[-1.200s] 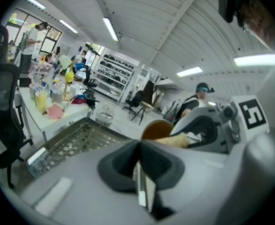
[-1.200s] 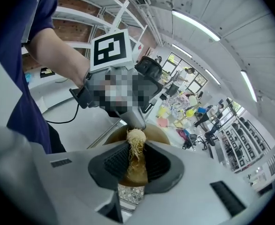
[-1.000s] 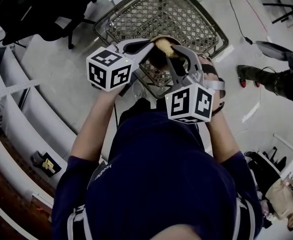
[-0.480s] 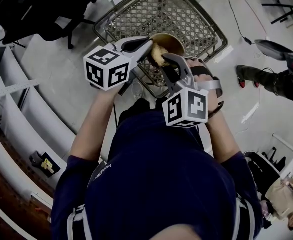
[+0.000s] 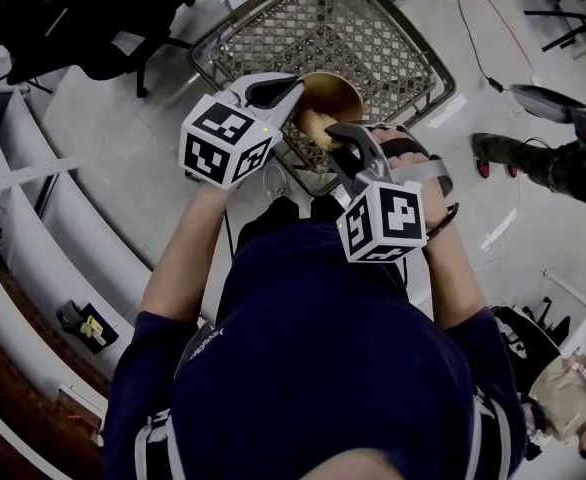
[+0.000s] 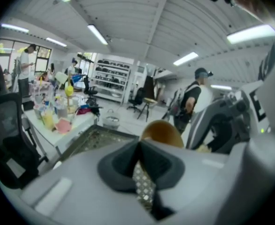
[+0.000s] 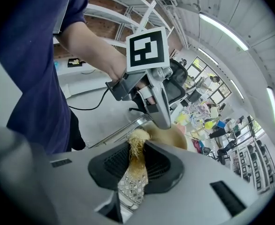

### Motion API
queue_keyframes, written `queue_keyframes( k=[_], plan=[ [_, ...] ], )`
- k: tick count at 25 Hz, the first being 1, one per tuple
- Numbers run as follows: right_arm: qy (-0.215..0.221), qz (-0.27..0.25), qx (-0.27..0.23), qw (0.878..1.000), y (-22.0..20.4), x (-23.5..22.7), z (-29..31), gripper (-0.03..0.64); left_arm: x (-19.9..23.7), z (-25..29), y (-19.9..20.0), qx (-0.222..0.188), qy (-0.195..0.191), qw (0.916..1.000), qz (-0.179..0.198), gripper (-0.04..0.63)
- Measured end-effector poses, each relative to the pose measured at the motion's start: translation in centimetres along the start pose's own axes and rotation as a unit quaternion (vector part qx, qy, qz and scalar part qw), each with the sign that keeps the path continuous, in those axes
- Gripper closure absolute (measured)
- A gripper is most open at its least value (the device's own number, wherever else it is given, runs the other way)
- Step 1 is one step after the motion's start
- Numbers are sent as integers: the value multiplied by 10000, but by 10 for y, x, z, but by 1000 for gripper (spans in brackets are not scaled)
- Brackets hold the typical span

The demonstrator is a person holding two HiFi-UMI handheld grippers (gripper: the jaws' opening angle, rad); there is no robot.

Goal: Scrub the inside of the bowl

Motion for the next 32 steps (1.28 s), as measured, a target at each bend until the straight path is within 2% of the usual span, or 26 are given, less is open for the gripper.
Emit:
queue_keyframes(
  k=[5,7,13,16,19,24,26,32],
  plan=[
    [-504,264,-137,9983,8,-16,-2,548,-13,-1,0,-60,-96,9999,-92,584],
    [-535,273,-178,9980,11,-18,-4,548,-12,-3,2,-106,-92,9998,-119,584],
    [118,89,5,9999,1,3,-1,548,0,-4,1,-9,83,10000,25,584],
    [213,110,75,9997,-3,4,0,548,-4,-2,-1,34,56,10000,62,584],
    [-28,185,148,9997,-5,-7,2,548,-12,1,-1,19,-44,10000,26,584],
    [-638,634,129,9959,-9,-34,-5,548,-19,3,1,-8,-109,9999,58,584],
    [-747,729,162,9944,-12,-40,-5,548,-19,3,3,-27,-105,9999,45,584],
    [-266,536,128,9981,-4,-25,6,548,-7,4,10,-110,20,9999,56,584]
  ],
)
Point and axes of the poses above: the fingertips, and each gripper's own axes: z forward along the fingers, x to its left, y out of its top, the point moved 1 cm from there along -z, backward along the fingers, and after that the axes turned 4 degrees about y, right-handed, at the moved point
